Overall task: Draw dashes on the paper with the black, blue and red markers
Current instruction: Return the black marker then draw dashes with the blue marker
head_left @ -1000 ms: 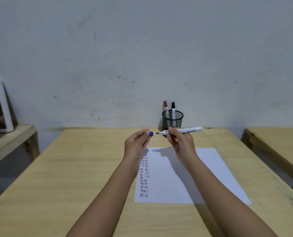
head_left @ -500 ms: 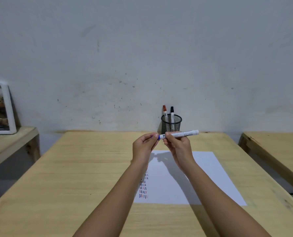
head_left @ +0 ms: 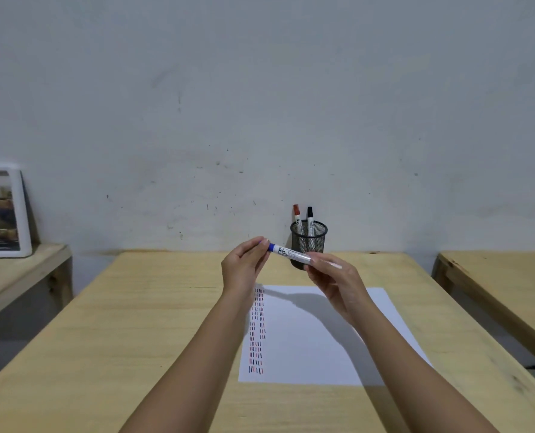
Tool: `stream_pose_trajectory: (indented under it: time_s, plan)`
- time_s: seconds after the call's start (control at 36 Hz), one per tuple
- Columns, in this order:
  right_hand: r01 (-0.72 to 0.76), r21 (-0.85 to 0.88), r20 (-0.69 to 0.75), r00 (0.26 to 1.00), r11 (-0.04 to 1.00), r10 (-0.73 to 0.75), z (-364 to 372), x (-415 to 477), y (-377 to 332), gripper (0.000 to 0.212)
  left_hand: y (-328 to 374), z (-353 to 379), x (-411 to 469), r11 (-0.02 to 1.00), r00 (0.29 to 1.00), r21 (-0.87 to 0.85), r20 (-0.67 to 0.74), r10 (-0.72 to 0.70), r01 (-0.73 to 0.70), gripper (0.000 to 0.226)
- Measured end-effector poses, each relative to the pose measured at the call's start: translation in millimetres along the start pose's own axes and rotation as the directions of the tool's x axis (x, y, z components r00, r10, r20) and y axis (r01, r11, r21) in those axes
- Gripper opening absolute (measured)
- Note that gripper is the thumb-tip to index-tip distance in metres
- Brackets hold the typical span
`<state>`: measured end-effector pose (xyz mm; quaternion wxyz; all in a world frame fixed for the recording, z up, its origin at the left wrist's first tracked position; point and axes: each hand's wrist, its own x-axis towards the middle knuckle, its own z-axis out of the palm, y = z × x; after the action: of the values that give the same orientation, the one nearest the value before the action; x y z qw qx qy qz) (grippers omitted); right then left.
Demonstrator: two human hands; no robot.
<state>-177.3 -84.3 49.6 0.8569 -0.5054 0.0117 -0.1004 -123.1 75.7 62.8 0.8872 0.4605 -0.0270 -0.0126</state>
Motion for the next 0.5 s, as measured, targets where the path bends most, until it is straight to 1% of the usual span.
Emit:
stream_pose_trajectory:
  time_s: [0.03, 0.08, 0.14, 0.19, 0.25, 0.31, 0.42, 0.5]
  plan:
    - [-0.010, -0.051, 0.027, 1.000, 0.999, 0.012, -2.5, 0.3, -0.3, 0.013, 2.2, 1.8, 2.8, 1.000, 1.000, 0.022, 0.002, 0.013, -0.013, 0.011]
    - [-0.003, -0.210, 0.068, 0.998, 0.978, 0.018, -6.4, 2.4, -0.9, 0.015, 5.7, 7.4, 8.9, 0.995, 0.998, 0.089, 0.021, 0.051, -0.052, 0.014]
    - [0.024, -0.404, 0.085, 0.996, 0.915, 0.011, -7.9, 6.8, -2.4, 0.020, 7.5, 15.0, 15.6, 0.979, 0.994, 0.175, 0.065, 0.093, -0.103, 0.017]
    - [0.062, -0.539, 0.104, 0.995, 0.840, -0.007, -6.7, 14.5, -5.0, 0.024, 7.7, 24.4, 22.7, 0.947, 0.983, 0.280, 0.133, 0.126, -0.159, 0.016]
    - [0.116, -0.607, 0.149, 0.988, 0.786, -0.031, -3.5, 23.8, -8.6, 0.022, 7.9, 34.9, 29.7, 0.904, 0.968, 0.370, 0.206, 0.144, -0.213, 0.013]
    - [0.171, -0.654, 0.191, 0.980, 0.737, -0.058, -0.5, 33.4, -13.2, 0.014, 8.0, 45.3, 35.8, 0.872, 0.951, 0.421, 0.278, 0.138, -0.250, 0.012]
    - [0.197, -0.702, 0.176, 0.979, 0.685, -0.101, -0.1, 51.0, -23.3, 0.012, 8.3, 62.2, 45.8, 0.805, 0.916, 0.493, 0.375, 0.145, -0.330, 0.015]
    - [0.214, -0.750, 0.159, 0.977, 0.626, -0.144, -5.6, 62.6, -29.3, 0.012, 7.9, 65.5, 56.6, 0.771, 0.902, 0.521, 0.403, 0.156, -0.366, 0.014]
